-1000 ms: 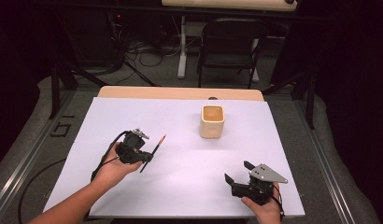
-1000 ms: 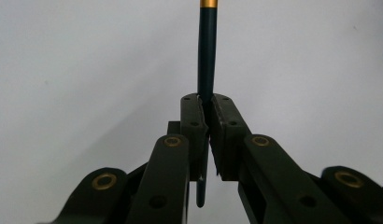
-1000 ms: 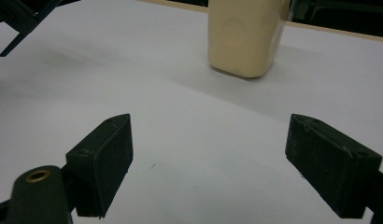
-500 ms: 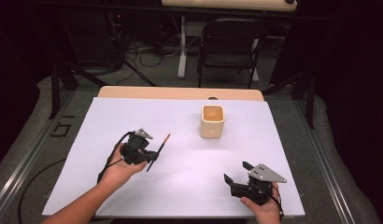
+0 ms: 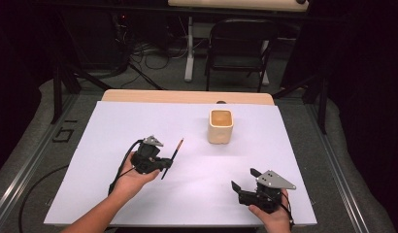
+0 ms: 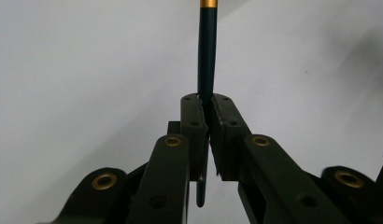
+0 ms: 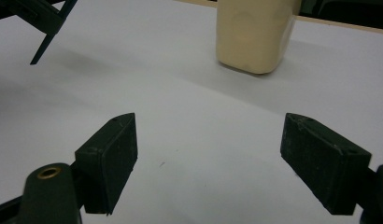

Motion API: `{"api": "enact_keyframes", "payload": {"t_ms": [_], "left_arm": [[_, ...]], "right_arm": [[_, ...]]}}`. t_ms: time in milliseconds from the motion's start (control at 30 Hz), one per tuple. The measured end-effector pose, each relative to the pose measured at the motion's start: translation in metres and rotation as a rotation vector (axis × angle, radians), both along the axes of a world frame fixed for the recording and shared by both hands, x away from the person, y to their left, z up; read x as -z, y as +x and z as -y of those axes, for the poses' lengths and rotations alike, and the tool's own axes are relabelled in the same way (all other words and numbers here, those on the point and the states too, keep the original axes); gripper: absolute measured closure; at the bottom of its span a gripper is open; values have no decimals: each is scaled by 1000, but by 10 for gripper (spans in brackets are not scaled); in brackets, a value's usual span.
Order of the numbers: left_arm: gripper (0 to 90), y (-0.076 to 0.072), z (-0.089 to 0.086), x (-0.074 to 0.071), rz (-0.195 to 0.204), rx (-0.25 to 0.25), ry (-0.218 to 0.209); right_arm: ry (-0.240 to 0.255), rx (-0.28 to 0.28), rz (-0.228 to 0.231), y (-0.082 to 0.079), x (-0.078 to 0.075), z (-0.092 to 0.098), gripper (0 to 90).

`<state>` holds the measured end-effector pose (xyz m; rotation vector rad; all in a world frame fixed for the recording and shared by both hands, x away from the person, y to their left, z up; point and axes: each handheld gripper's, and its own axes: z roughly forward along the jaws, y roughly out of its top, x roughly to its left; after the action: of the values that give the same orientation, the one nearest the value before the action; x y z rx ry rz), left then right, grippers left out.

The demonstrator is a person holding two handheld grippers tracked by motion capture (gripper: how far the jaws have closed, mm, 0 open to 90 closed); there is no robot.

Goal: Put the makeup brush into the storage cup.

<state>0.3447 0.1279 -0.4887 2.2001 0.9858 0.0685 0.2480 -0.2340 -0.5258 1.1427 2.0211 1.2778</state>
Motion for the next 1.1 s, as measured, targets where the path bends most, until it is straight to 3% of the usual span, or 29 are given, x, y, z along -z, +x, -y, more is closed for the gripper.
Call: {"api": "enact_keyframes", "payload": {"t_ms": [600, 967, 1000, 1100], "left_arm": [[844, -4, -1, 12, 26, -47, -154], [844, -3, -10, 19, 11, -60, -254], [844, -3, -10, 20, 10, -65, -266], [844, -4, -11, 22, 1, -61, -278]], "right_arm": [[21, -26, 9, 2, -3, -12, 252], [66, -33, -60, 11, -1, -12, 328], [42, -48, -94, 11, -4, -10, 336], [65, -59, -79, 13, -5, -14, 345]]}}
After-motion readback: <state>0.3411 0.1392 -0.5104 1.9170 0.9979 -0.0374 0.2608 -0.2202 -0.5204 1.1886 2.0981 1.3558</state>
